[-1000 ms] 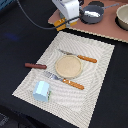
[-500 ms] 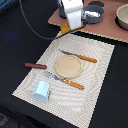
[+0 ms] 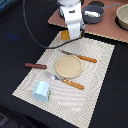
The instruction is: Interact with the objects in diverse but meaningful ways.
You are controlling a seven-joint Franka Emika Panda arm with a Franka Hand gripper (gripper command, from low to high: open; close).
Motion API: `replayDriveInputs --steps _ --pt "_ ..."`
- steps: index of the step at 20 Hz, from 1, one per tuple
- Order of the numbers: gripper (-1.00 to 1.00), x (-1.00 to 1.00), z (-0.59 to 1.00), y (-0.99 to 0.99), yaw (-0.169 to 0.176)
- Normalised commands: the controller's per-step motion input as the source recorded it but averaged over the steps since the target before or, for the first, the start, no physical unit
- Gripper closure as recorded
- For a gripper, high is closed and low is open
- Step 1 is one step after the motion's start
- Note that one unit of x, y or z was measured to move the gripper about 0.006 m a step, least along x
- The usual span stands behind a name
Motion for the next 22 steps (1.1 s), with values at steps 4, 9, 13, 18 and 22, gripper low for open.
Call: replayDriveInputs --steps 4,9,13,18,22 --pt "-1.00 0.26 -0.03 0.09 0.002" --pt "-1.00 0.24 0.96 0.18 -0.054" --pt "-1.00 0.13 0.90 0.06 -0.057" --pt "-1.00 0.06 0.80 -0.16 -0.041" --pt "-1.00 -0.08 0.35 -0.60 -0.037"
